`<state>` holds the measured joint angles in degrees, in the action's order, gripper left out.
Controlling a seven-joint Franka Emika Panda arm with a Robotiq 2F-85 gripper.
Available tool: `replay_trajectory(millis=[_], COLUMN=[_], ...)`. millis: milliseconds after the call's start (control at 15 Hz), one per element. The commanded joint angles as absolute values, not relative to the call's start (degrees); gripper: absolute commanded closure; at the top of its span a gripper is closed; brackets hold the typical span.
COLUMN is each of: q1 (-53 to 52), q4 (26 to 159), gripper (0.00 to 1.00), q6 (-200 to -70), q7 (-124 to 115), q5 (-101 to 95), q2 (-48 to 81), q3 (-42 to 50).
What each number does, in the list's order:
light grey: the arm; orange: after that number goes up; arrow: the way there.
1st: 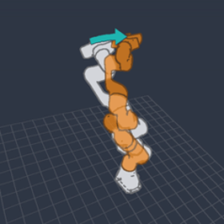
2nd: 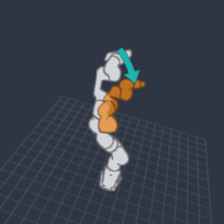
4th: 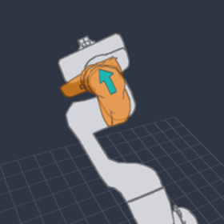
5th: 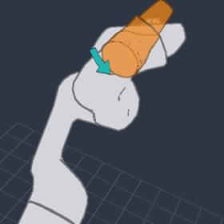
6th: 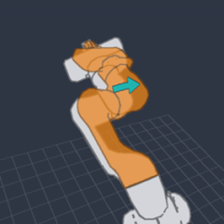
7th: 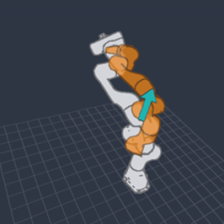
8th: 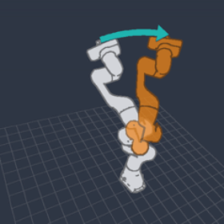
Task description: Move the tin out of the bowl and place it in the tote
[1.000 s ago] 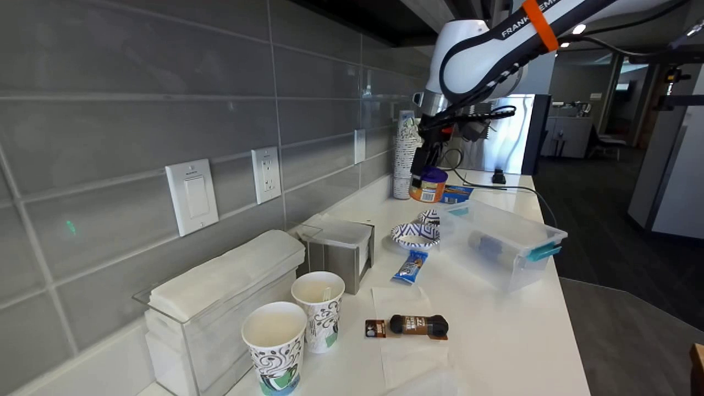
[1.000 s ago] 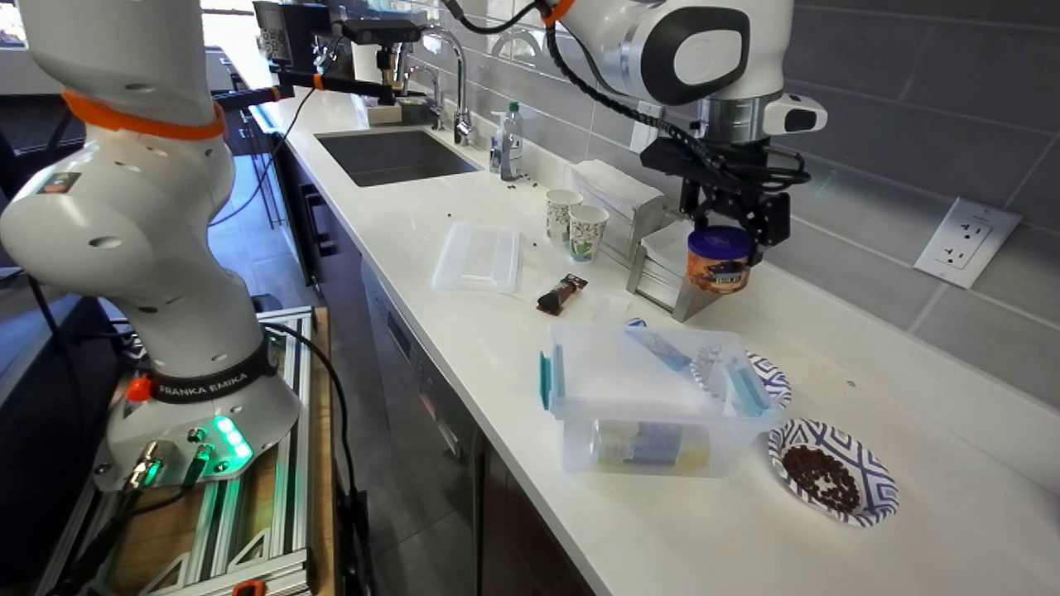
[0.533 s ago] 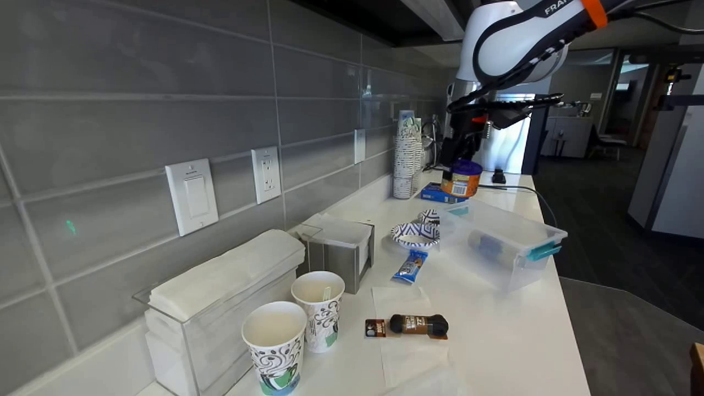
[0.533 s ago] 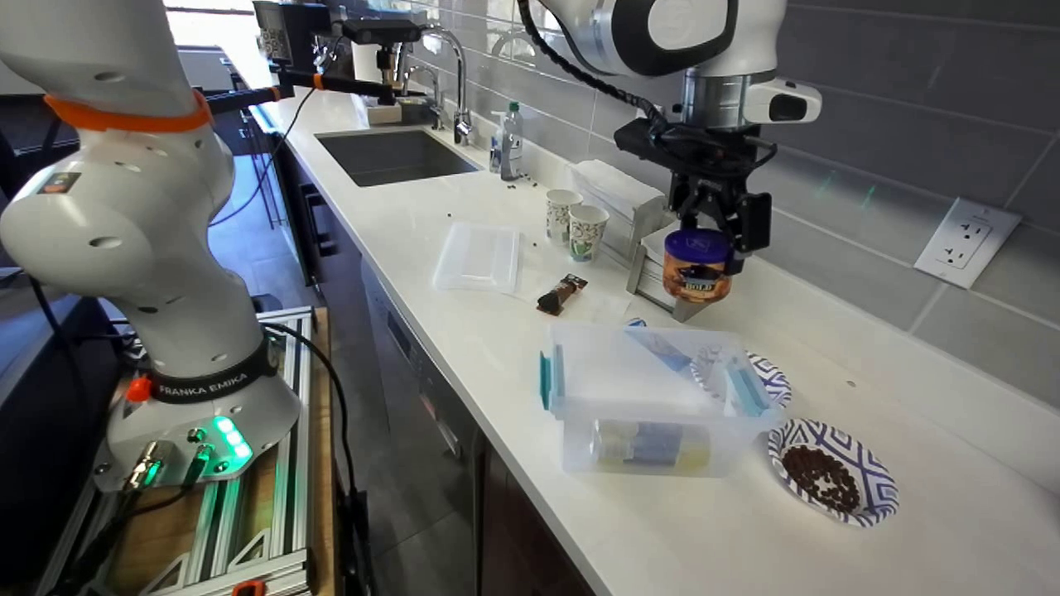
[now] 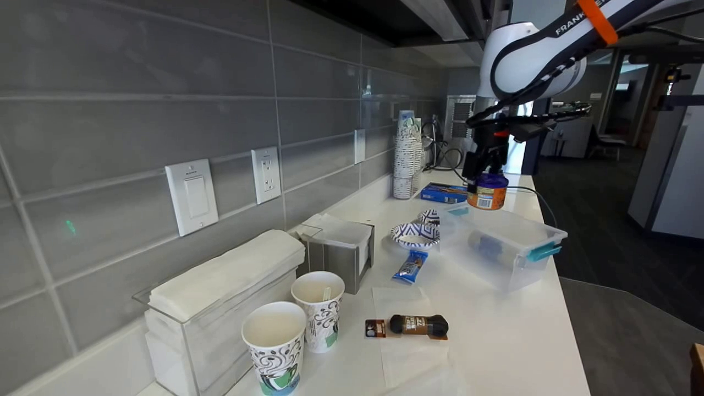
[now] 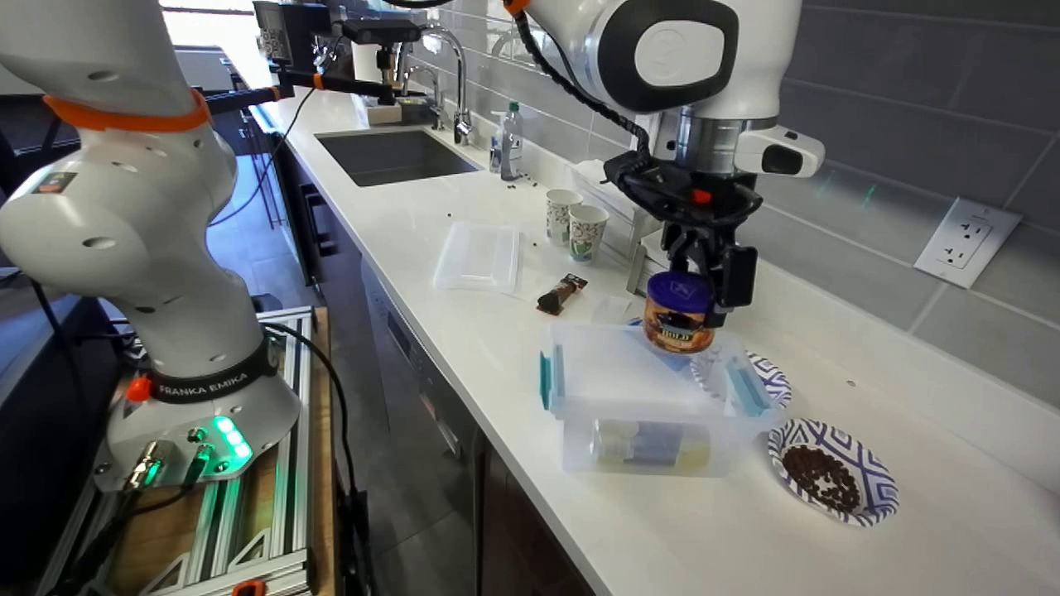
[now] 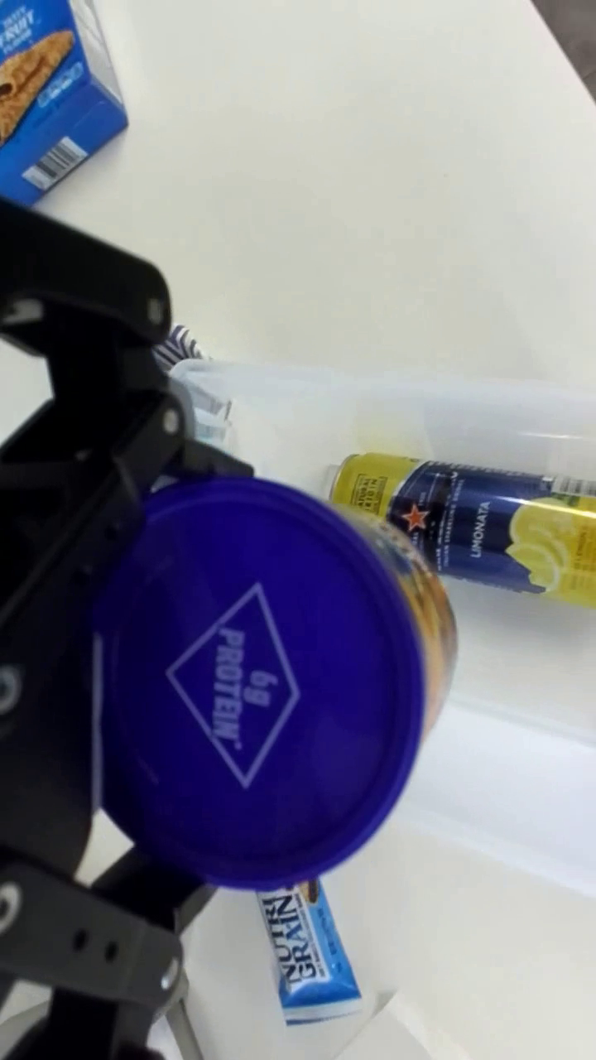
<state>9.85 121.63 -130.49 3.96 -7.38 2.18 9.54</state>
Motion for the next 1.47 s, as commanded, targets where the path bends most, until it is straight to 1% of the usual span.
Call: replay_trajectory(millis=[0,467,1400], q1=[10.68,11.5,13.57], q4=[122.82,122.23,122.04], gripper=[0.31,0.31,0.31], q6=[-132.98,-139.38,-144.6], q7=[4.45,5.36,14.56], q5=[-7.2,-6.18,1.61], q2=[4.06,8.88,14.39], q3=[10.41,10.73,9.18])
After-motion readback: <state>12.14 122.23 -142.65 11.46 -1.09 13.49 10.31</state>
